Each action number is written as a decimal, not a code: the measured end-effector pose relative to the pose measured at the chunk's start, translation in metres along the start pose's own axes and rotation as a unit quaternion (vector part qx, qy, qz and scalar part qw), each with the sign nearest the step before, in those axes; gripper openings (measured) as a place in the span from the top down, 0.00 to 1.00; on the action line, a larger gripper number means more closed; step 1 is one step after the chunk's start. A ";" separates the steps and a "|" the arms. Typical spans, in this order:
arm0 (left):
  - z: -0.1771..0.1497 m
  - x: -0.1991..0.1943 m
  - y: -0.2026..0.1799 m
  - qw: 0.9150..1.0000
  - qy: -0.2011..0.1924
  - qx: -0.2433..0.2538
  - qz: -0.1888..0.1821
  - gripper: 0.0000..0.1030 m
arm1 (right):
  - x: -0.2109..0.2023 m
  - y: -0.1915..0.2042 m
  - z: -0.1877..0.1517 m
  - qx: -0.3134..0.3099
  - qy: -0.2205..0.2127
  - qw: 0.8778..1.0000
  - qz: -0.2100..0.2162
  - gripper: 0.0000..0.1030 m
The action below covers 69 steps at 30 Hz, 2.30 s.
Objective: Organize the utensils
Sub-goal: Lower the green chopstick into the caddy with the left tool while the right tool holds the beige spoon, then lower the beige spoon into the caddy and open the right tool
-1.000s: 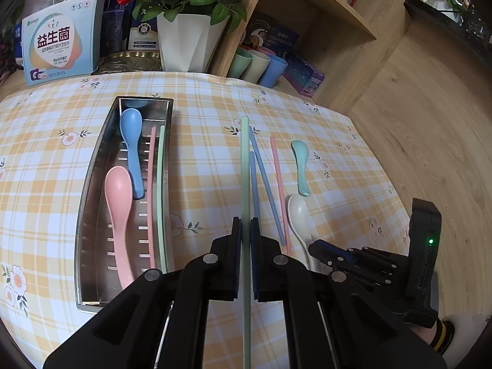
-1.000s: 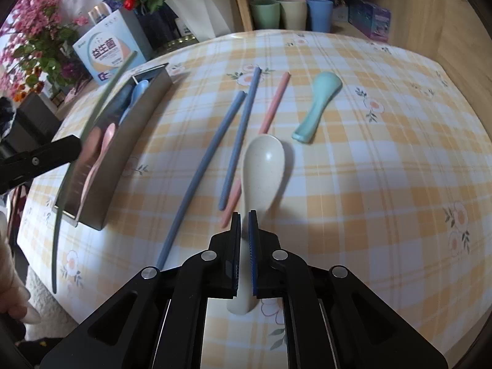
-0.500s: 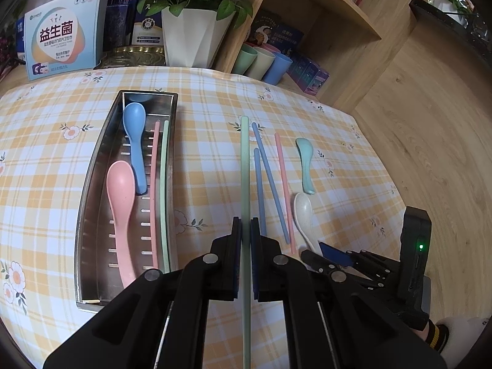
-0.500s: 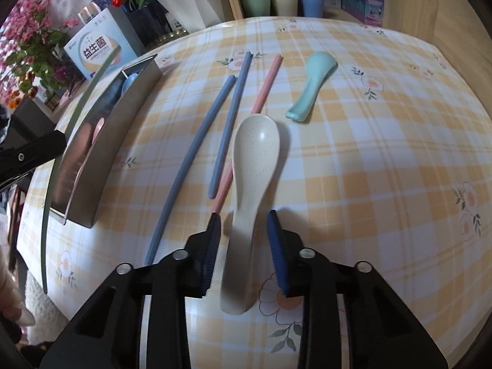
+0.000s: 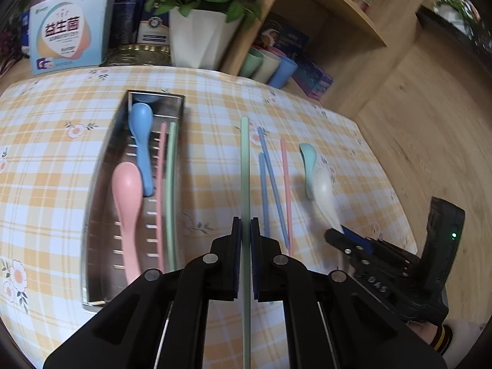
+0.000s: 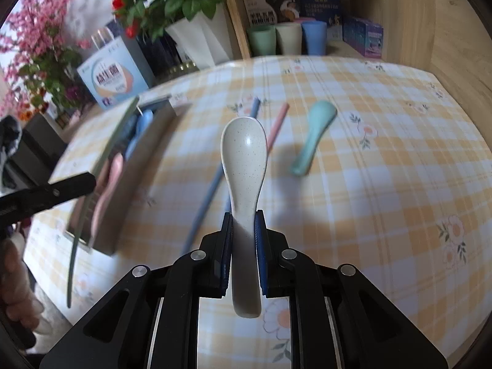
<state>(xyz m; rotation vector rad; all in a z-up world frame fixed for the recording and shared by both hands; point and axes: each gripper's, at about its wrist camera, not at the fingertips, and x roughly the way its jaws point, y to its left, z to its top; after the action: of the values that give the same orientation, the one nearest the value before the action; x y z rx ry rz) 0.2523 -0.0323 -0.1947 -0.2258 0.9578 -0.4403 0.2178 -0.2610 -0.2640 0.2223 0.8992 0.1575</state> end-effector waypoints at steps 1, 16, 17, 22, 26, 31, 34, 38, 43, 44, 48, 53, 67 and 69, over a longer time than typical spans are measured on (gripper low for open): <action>0.005 -0.004 0.008 1.000 -0.003 -0.011 0.003 0.95 | -0.002 0.000 0.002 0.002 -0.004 1.000 0.003 0.86; 0.057 0.042 0.072 0.995 0.048 -0.055 0.065 0.95 | -0.004 -0.010 0.015 0.032 -0.016 0.999 0.028 0.86; 0.058 0.047 0.072 0.995 0.052 -0.055 0.067 0.95 | -0.005 -0.012 0.015 0.034 -0.016 0.999 0.027 0.86; 0.059 0.069 0.076 0.993 0.071 -0.057 0.075 0.94 | -0.006 -0.021 0.015 0.045 -0.014 0.999 0.025 0.86; 0.061 0.075 0.075 0.993 0.075 -0.047 0.080 0.94 | -0.006 -0.021 0.017 0.045 -0.014 0.999 0.027 0.86; 0.064 0.067 0.072 0.994 0.069 -0.032 0.077 0.91 | -0.005 -0.015 0.020 0.040 -0.010 0.999 0.028 0.86; 0.067 0.056 0.073 0.994 0.061 -0.027 0.082 0.74 | -0.005 -0.008 0.022 0.034 -0.009 0.999 0.030 0.86; 0.068 0.029 0.070 0.996 0.037 -0.001 0.086 0.35 | -0.005 0.008 0.029 0.018 -0.006 0.999 0.032 0.86; 0.064 -0.009 0.074 0.992 0.009 0.028 0.119 0.07 | 0.006 0.036 0.037 0.002 0.009 0.999 0.042 0.86; 0.062 -0.014 0.077 0.992 0.006 0.028 0.124 0.06 | 0.010 0.043 0.039 0.000 0.016 0.999 0.046 0.86; 0.053 -0.039 0.092 0.990 -0.010 0.029 0.135 0.06 | 0.023 0.075 0.043 -0.012 0.036 0.998 0.059 0.86; 0.042 -0.063 0.109 0.988 -0.034 0.031 0.147 0.06 | 0.039 0.121 0.046 -0.041 0.066 0.995 0.070 0.86; 0.016 -0.093 0.147 0.987 -0.060 -0.016 0.151 0.06 | 0.087 0.182 0.039 -0.043 0.143 0.987 0.060 0.85; 0.015 -0.095 0.150 0.986 -0.061 -0.020 0.151 0.06 | 0.089 0.185 0.039 -0.045 0.146 0.987 0.055 0.85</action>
<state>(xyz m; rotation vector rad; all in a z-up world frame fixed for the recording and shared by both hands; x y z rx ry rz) 0.2573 0.1443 -0.1727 -0.1396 0.8633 -0.1272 0.2953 -0.0673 -0.2608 0.1674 1.1684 0.3396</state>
